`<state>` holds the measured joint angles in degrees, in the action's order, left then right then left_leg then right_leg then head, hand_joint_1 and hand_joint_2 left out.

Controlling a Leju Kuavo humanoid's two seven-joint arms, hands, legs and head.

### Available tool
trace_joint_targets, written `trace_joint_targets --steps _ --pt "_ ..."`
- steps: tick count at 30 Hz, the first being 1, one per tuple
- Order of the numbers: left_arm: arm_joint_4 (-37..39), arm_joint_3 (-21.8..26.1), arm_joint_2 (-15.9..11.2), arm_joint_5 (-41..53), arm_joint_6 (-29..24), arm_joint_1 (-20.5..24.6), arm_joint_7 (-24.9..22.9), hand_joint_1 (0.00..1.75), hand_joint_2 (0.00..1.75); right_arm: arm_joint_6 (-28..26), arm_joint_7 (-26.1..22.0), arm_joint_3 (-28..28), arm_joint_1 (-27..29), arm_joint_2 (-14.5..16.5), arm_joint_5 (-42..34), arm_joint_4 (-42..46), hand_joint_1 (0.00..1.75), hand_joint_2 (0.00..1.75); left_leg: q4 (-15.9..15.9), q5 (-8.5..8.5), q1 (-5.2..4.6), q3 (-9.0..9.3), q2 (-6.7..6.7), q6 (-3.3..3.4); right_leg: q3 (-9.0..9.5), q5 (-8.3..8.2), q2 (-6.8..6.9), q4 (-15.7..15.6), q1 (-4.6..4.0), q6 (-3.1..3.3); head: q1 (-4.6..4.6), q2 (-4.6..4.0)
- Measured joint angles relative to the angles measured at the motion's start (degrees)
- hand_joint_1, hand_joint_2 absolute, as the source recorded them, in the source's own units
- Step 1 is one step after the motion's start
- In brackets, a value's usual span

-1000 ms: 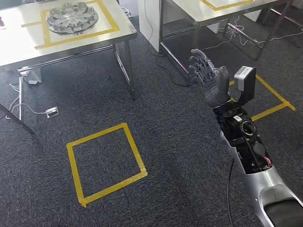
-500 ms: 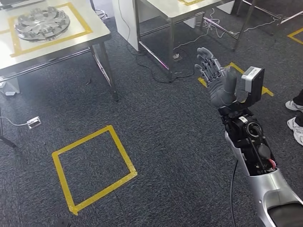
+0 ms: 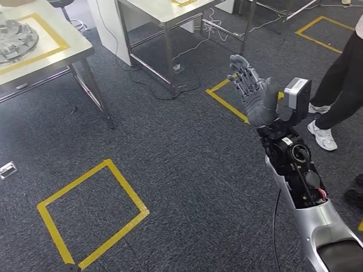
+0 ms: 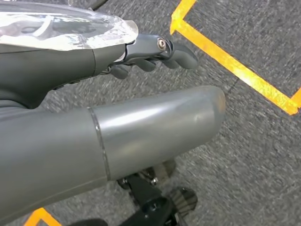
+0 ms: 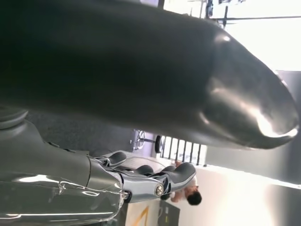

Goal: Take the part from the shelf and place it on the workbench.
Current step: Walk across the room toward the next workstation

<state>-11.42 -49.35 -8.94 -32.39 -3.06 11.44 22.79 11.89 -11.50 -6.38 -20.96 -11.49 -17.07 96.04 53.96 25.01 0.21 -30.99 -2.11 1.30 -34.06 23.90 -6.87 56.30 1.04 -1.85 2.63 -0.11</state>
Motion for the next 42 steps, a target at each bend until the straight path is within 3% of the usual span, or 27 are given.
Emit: trace_joint_targets --steps 1,3,5,6,7,9,11,12,14,15,17,19,21,22,23,24,26,28,29,31,32,34,36,37,38,40,42 --pt "0.0 0.0 0.0 0.0 0.0 0.0 0.0 0.0 0.0 0.0 0.0 0.1 -0.1 0.0 0.0 0.1 0.0 0.0 -0.5 -0.27 0.17 0.19 0.73 0.18 -0.66 0.97 1.2 1.3 -0.17 -0.26 0.23 0.0" --pt "0.0 0.0 0.0 0.0 0.0 0.0 -0.1 0.0 0.0 0.0 0.0 0.3 -0.2 -0.1 0.0 0.1 0.0 0.0 -1.1 -0.55 0.22 0.38 2.1 0.42 -3.47 4.72 4.6 7.7 -0.43 -0.65 0.79 0.0" --pt "0.0 0.0 0.0 0.0 0.0 -0.1 -0.1 0.0 0.0 0.0 0.0 0.3 -0.1 -0.1 0.0 0.1 0.0 0.0 -1.1 -0.55 0.17 0.33 3.47 0.48 -6.54 7.81 6.05 14.9 -0.18 -1.05 1.14 0.0" --pt "0.0 0.0 0.1 0.0 0.0 -0.2 -0.1 0.0 0.0 0.0 0.0 0.3 0.0 -0.1 0.0 0.1 0.0 0.0 -1.0 -0.52 0.18 0.32 4.15 0.44 -6.96 7.91 6.31 16.2 0.0 -1.24 1.25 0.0" --pt "0.0 0.0 0.1 0.0 0.0 -0.2 -0.2 0.0 0.0 0.0 0.0 0.3 0.0 -0.1 0.0 0.1 0.0 0.0 -1.0 -0.45 0.24 0.32 4.79 0.34 -6.14 6.85 6.54 15.0 0.19 -1.41 1.37 0.0" --pt "0.0 0.0 0.1 0.1 0.0 -0.1 -0.2 0.0 0.0 0.0 0.0 0.4 0.0 -0.1 0.0 0.2 0.0 0.0 -0.5 -0.11 0.36 0.35 5.96 -0.17 -1.87 3.24 8.24 7.2 0.43 -1.74 1.65 0.0" --pt "0.0 0.0 0.1 0.2 0.0 -0.1 -0.2 0.0 0.0 0.0 0.1 0.5 -0.1 -0.1 0.1 0.3 0.0 0.0 0.3 0.35 0.17 0.22 6.91 -0.9 1.38 1.24 9.87 0.9 0.26 -1.42 1.94 0.0" --pt "0.0 0.0 0.1 0.2 0.0 -0.1 -0.2 0.0 0.0 -0.1 0.1 0.5 -0.1 -0.1 0.1 0.4 0.0 0.0 0.5 0.48 -0.01 0.17 7.36 -1.2 1.74 1.16 10.05 -0.2 0.12 -1.06 1.85 0.0" --pt "0.0 0.0 0.1 0.3 0.0 0.0 -0.2 0.0 0.0 -0.2 0.2 0.7 -0.1 -0.1 0.2 0.5 0.0 0.0 0.6 0.54 -0.1 0.19 8.41 -1.67 1.42 0.99 8.71 -0.2 0.02 -0.13 1.39 0.0" --pt "0.0 0.0 0.1 0.3 0.0 0.0 -0.2 0.0 0.0 -0.3 0.2 0.7 0.0 -0.1 0.2 0.6 0.0 0.0 0.9 0.93 0.01 0.12 8.21 -1.96 1.31 0.84 8.08 -0.2 0.04 0.22 1.16 0.0" --pt "0.0 0.0 0.2 0.4 0.1 0.1 -0.3 0.0 0.0 -0.4 0.2 0.8 0.0 -0.1 0.2 0.9 0.0 0.0 4.5 3.47 0.32 -1.33 5.92 -2.46 1.16 0.48 7.0 -0.4 0.21 0.86 0.72 0.0" --pt "0.0 0.0 0.2 0.4 0.1 0.0 -0.3 0.0 0.0 -0.4 0.3 0.7 0.1 -0.1 0.3 1.1 0.0 0.0 12.5 7.58 0.5 -4.98 3.21 -2.68 0.86 0.24 5.95 -0.4 0.18 1.23 0.19 0.0" --pt "0.0 0.0 0.3 0.4 0.1 -0.2 -0.4 0.0 0.0 -0.4 0.4 0.7 0.4 -0.1 0.4 1.1 0.0 0.0 18.3 9.26 0.5 -7.85 2.52 -2.59 0.67 0.11 4.63 -0.4 -0.04 1.42 -0.02 0.0" --pt "0.0 0.0 0.3 0.4 0.1 -0.3 -0.4 0.0 0.0 -0.4 0.4 0.7 0.5 -0.1 0.5 1.1 0.0 0.0 18.0 8.38 0.48 -7.78 2.39 -2.39 0.65 0.06 3.9 -0.4 -0.14 1.46 -0.05 0.0" --pt "0.0 0.0 0.3 0.4 0.1 -0.4 -0.4 0.0 0.0 -0.4 0.5 0.7 0.6 -0.1 0.7 1.2 0.0 0.0 15.2 6.52 0.45 -6.55 2.14 -2.08 0.69 0.02 3.19 -0.4 -0.2 1.45 -0.08 0.0" --pt "0.0 0.0 0.3 0.4 0.1 -0.4 -0.4 0.0 0.0 -0.4 0.5 0.7 0.6 -0.1 0.7 1.3 0.0 0.0 10.9 4.21 0.39 -4.55 1.31 -1.64 0.75 -0.03 2.5 -0.4 -0.23 1.41 -0.11 0.0" --pt "0.0 0.0 0.2 0.4 0.1 -0.3 -0.4 0.0 0.0 -0.4 0.5 0.7 0.6 -0.1 0.9 1.6 0.0 0.0 3.4 1.32 0.31 -1.12 -1.09 -0.85 0.61 -0.17 1.29 -0.3 -0.24 1.09 -0.07 0.0" --pt "0.0 0.0 0.1 0.4 0.1 -0.2 -0.4 0.0 0.0 -0.4 0.5 0.7 0.7 -0.1 0.9 1.7 0.0 0.0 1.1 0.95 0.06 -0.15 -1.87 -0.56 0.22 -0.47 0.15 -0.4 0.02 0.48 -0.09 0.0" --pt "0.0 0.0 0.1 0.4 0.1 -0.1 -0.4 0.0 0.0 -0.5 0.5 0.7 0.7 -0.1 1.0 1.8 0.0 0.0 0.8 0.78 0.0 -0.1 -1.15 -0.48 0.05 -0.68 -0.45 -0.6 0.14 0.11 -0.12 0.0" --pt "0.0 0.0 0.2 0.4 0.1 0.0 -0.4 0.0 0.0 -0.5 0.5 0.9 0.7 -0.1 1.0 1.9 0.0 0.0 0.0 0.34 0.17 0.2 0.18 -0.03 -0.48 -0.2 1.03 0.0 0.04 -0.45 0.05 0.0" --pt "0.0 0.0 0.3 0.3 0.1 -0.1 -0.4 0.0 0.0 -0.5 0.5 1.0 0.7 -0.1 1.0 2.0 0.0 0.0 -0.5 0.12 0.29 0.37 0.9 0.26 -1.33 1.01 2.65 1.9 -0.09 -0.65 0.31 0.0" --pt "0.0 0.0 0.4 0.2 0.1 -0.3 -0.4 0.0 0.0 -0.5 0.5 1.1 0.7 -0.1 1.1 2.0 0.0 0.0 -0.7 0.0 0.23 0.51 2.24 0.61 -4.48 4.87 5.65 9.0 -0.06 -1.0 0.85 0.0" --pt "0.0 0.0 0.4 0.1 0.1 -0.6 -0.4 0.0 0.0 -0.5 0.4 1.2 1.1 -0.1 1.3 2.0 0.0 0.0 -0.7 0.06 0.17 0.51 3.62 0.65 -7.23 7.11 6.2 15.3 0.18 -1.39 1.09 0.0" --pt "0.0 0.0 0.4 0.0 0.1 -0.7 -0.4 0.0 0.0 -0.5 0.4 1.3 1.2 -0.1 1.5 2.0 0.0 0.0 -0.6 0.13 0.17 0.51 4.29 0.6 -7.21 6.66 6.34 15.6 0.3 -1.55 1.21 0.0" --pt "0.0 0.0 0.5 -0.1 0.1 -0.8 -0.4 0.0 0.0 -0.4 0.4 1.3 1.3 -0.1 1.7 2.0 0.0 0.0 -0.5 0.25 0.19 0.54 4.93 0.48 -5.98 5.22 6.65 13.4 0.41 -1.68 1.37 0.0" --pt "0.0 0.0 0.6 -0.2 0.0 -0.7 -0.4 0.0 0.0 -0.2 0.4 1.5 1.2 -0.1 2.0 2.0 0.0 0.0 -0.1 0.68 0.11 0.6 6.06 -0.02 -1.57 1.82 8.67 5.4 0.4 -1.82 1.68 0.0" --pt "0.0 0.0 0.6 -0.3 0.0 -0.7 -0.4 0.0 0.0 0.0 0.5 1.6 1.0 -0.1 2.1 2.1 0.0 0.0 0.5 1.1 -0.19 0.57 6.98 -0.6 0.96 0.46 10.07 0.3 0.14 -1.36 1.76 0.0"
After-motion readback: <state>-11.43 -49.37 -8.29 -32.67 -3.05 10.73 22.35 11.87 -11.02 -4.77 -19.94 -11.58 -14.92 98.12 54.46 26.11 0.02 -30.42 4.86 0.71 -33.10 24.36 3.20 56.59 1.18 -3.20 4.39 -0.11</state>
